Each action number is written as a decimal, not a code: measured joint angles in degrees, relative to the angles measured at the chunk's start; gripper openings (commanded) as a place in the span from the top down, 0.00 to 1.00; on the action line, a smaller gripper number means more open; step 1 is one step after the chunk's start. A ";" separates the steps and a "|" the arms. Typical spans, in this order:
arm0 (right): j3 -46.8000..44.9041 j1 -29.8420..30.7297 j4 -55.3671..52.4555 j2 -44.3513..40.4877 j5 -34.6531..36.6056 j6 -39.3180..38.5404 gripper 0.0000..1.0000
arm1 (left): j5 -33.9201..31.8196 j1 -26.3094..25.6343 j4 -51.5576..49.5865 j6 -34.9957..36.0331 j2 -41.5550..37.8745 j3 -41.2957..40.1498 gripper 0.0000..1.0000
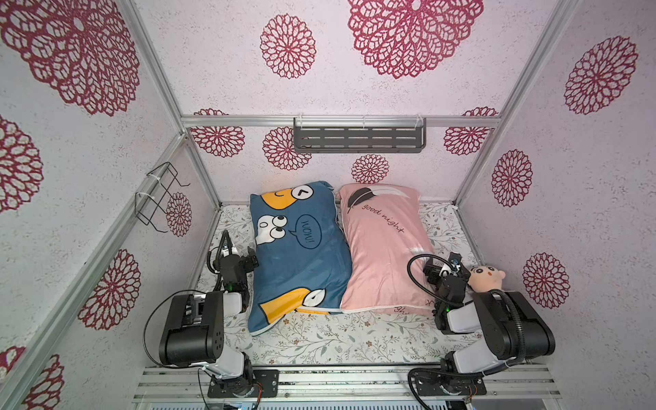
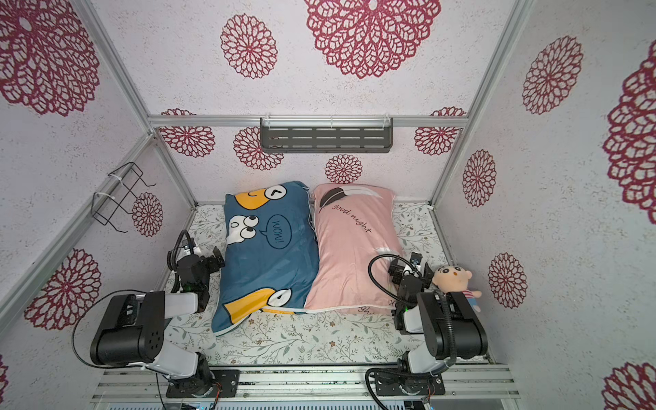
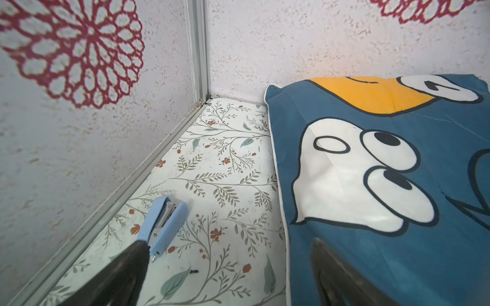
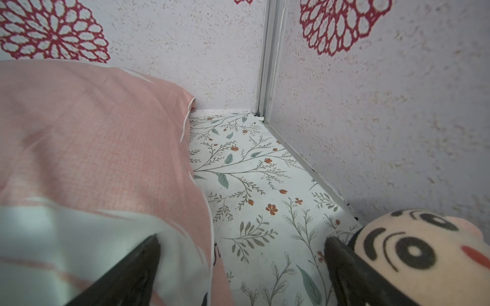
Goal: Zip up pillowcases
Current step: Reset both arms
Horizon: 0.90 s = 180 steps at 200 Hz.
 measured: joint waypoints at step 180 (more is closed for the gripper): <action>2.73 -0.07 -4.76 -0.02 0.61 0.87 0.01 | 0.02 0.00 1.73 0.13 0.00 -0.33 0.02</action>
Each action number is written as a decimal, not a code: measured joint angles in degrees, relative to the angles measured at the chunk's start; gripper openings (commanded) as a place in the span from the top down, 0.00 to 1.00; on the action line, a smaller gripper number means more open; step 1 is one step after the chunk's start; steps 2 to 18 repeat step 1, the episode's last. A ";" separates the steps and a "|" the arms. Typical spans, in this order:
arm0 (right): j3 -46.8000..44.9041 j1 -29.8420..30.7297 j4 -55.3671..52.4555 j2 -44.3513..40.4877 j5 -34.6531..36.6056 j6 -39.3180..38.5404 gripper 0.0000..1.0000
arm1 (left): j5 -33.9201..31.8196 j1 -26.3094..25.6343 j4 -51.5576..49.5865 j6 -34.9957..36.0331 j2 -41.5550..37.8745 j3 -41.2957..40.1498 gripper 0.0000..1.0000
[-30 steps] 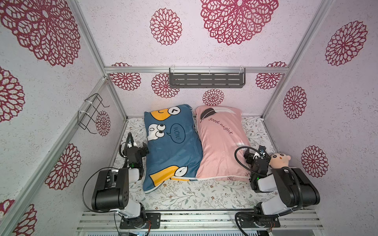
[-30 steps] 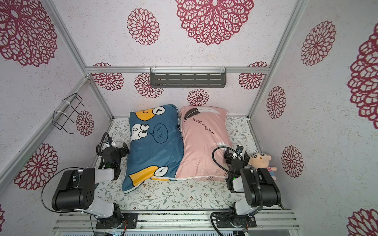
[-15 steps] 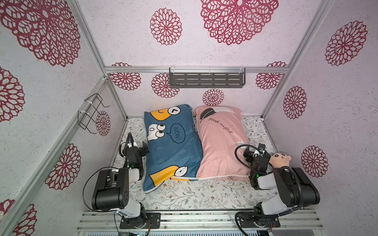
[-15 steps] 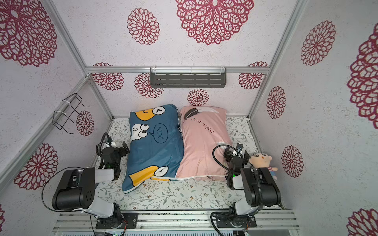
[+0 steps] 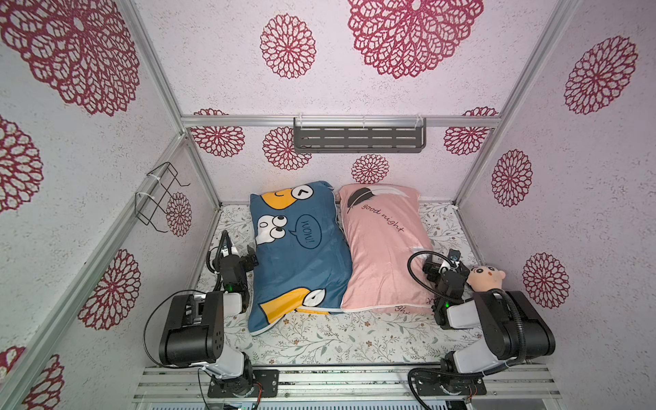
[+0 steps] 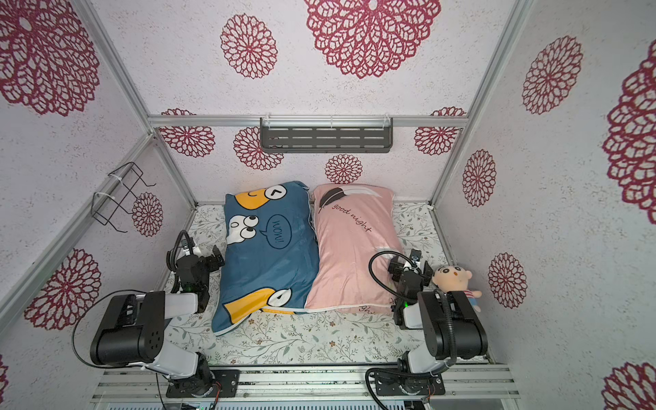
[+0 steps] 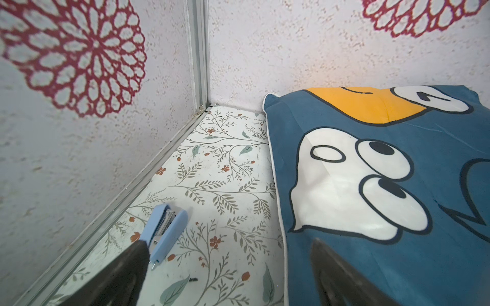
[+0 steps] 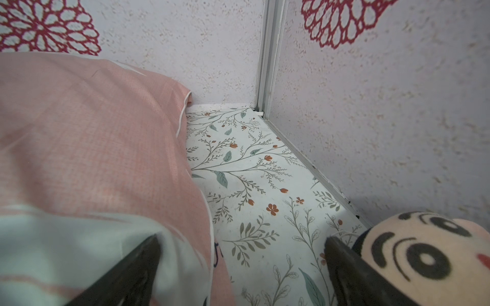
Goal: Zip up pillowcases
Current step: Reset both arms
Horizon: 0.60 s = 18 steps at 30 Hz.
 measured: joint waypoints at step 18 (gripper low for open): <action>0.00 0.00 -0.04 0.00 0.00 0.09 0.01 | 0.00 0.00 -0.02 0.00 0.00 0.00 0.02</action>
